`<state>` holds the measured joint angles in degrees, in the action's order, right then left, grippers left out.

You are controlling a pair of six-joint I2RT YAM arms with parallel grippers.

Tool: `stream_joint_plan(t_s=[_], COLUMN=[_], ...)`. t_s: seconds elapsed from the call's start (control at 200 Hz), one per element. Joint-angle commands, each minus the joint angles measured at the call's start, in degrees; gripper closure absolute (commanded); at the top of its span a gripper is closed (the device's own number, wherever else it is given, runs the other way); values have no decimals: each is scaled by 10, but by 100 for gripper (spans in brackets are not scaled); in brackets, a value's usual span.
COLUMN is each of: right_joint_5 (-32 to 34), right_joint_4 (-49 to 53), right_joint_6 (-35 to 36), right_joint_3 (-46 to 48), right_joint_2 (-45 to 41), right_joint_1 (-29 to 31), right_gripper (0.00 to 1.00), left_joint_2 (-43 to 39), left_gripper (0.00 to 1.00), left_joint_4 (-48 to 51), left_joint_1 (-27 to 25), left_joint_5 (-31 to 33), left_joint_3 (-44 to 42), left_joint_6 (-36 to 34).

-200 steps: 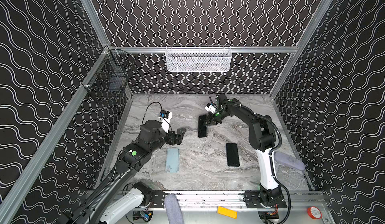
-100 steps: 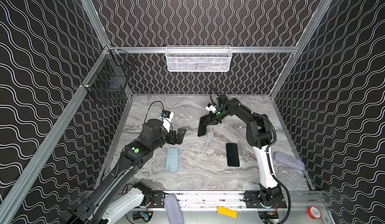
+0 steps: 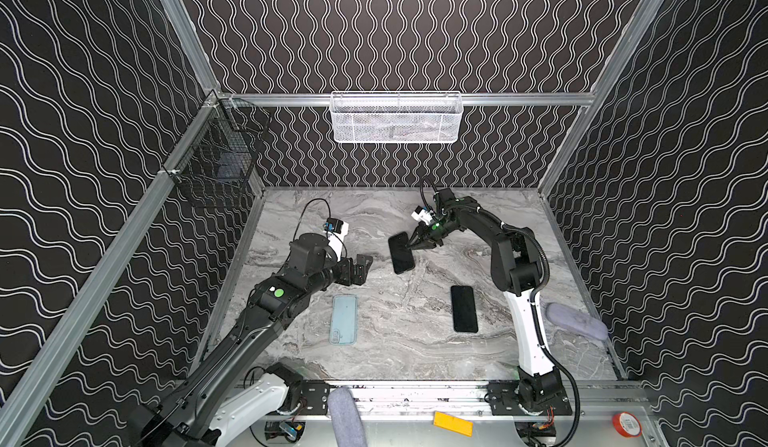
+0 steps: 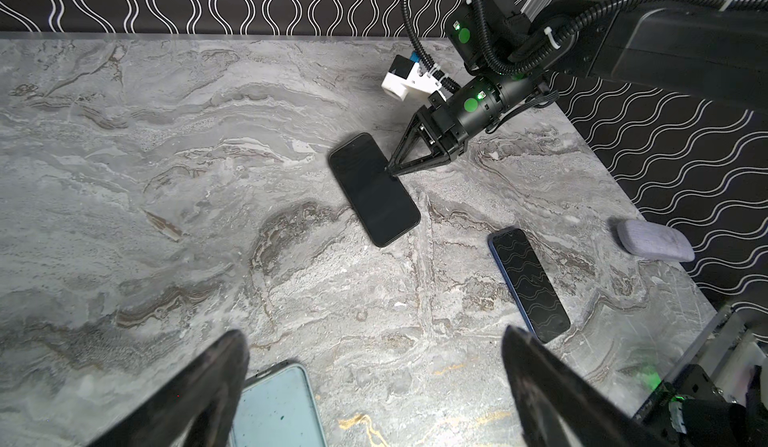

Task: Put the phone into the phone case
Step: 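Lower the cased phone onto the table with the right gripper, then open the right gripper and withdraw it from the cased phone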

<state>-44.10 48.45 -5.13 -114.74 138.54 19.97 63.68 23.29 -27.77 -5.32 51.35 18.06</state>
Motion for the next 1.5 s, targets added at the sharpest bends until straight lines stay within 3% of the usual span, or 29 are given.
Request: stream_joint_plan(t_s=[0.0, 0.235, 0.375, 0.515, 0.736, 0.841, 0.981, 1.231, 1.326, 1.496], right_joint_5=[-11, -1, 51, 111, 244, 301, 359, 407, 419, 437], right_joint_4=[-22, -65, -108, -190, -269, -281, -253, -154, -154, -153], right_joint_6=[1, -15, -43, -78, -127, -151, -176, -247, -295, -369], right_joint_3=[12, 60, 110, 212, 388, 476, 554, 660, 708, 771], right_joint_2=[-5, -26, -75, -179, -414, -543, -674, -816, -853, -888], right_joint_1=[0, 0, 0, 0, 2, 2, 2, 1, 1, 0], right_gripper=[72, 71, 62, 50, 37, 30, 22, 14, 9, 5], left_joint_2=[5, 12, 22, 19, -60, -79, -64, -45, -39, -1], left_gripper=[1, 1, 1, 1, 7, 13, 8, 1, 1, 1], left_joint_4=[-20, -19, -10, -14, -128, -149, -151, -265, -300, -288], left_joint_1=[4, 9, 13, 20, 28, 33, 33, 31, 5, -81], left_joint_5=[-8, -6, 11, 50, 77, 46, -64, -217, -227, -187], left_joint_3=[4, 1, 6, -4, -74, -81, -73, -159, -194, -209], left_joint_6=[6, 12, 30, 54, 101, 115, 105, 199, 217, 200])
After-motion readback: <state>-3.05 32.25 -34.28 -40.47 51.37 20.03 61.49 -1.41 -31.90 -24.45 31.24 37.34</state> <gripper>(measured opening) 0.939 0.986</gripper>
